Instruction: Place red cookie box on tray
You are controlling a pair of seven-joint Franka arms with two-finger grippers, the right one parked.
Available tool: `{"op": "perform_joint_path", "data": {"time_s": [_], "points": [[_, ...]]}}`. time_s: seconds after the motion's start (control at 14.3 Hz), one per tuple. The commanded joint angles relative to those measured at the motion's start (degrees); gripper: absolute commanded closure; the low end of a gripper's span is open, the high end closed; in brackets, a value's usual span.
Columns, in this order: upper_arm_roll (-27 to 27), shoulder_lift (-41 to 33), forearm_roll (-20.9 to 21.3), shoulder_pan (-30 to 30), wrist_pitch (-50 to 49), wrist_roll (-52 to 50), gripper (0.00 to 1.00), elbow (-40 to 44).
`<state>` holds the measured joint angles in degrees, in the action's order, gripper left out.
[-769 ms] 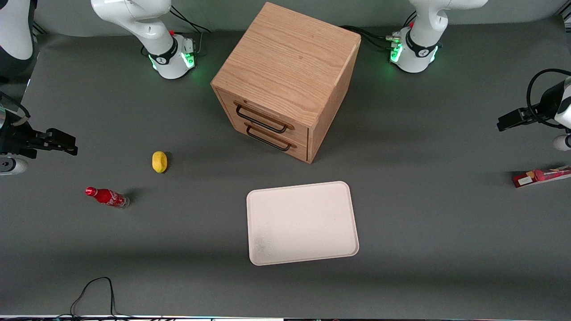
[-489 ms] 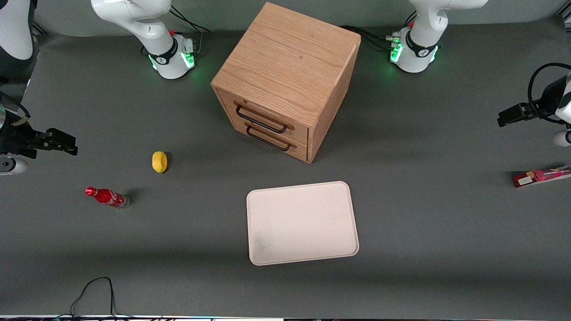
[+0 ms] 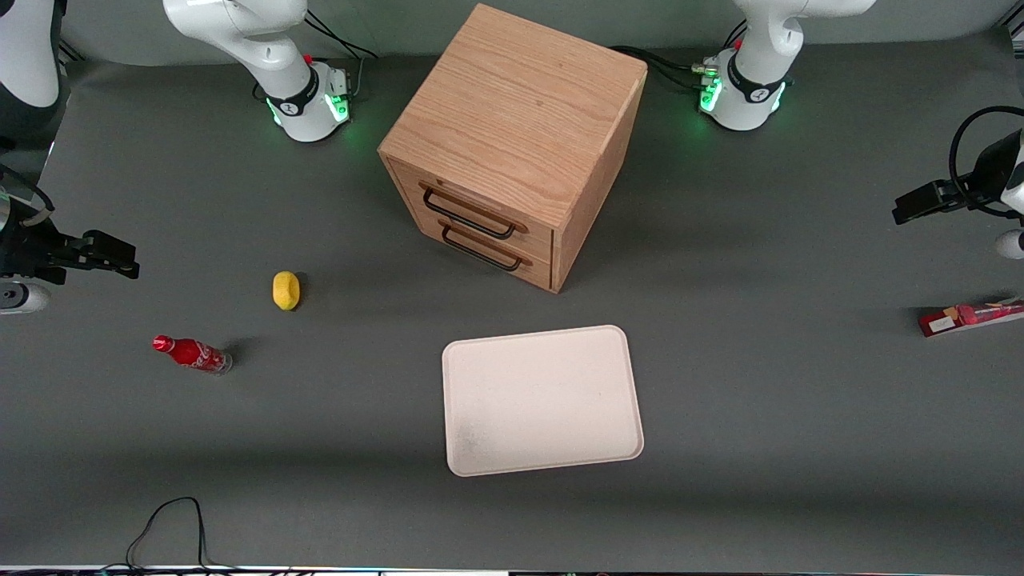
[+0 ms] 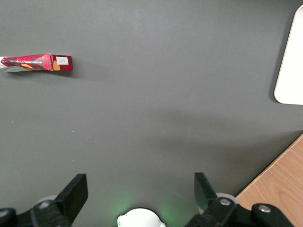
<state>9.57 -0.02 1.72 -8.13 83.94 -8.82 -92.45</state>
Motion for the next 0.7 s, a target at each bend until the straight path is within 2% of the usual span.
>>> {"op": "perform_joint_path", "data": {"time_s": [0.0,0.63], "points": [[1.0,0.4,-0.8,-0.8,-0.8,-0.7,0.0,1.1],[1.2,1.0,-0.8,-0.6,0.8,0.2,0.0,1.0]]}}
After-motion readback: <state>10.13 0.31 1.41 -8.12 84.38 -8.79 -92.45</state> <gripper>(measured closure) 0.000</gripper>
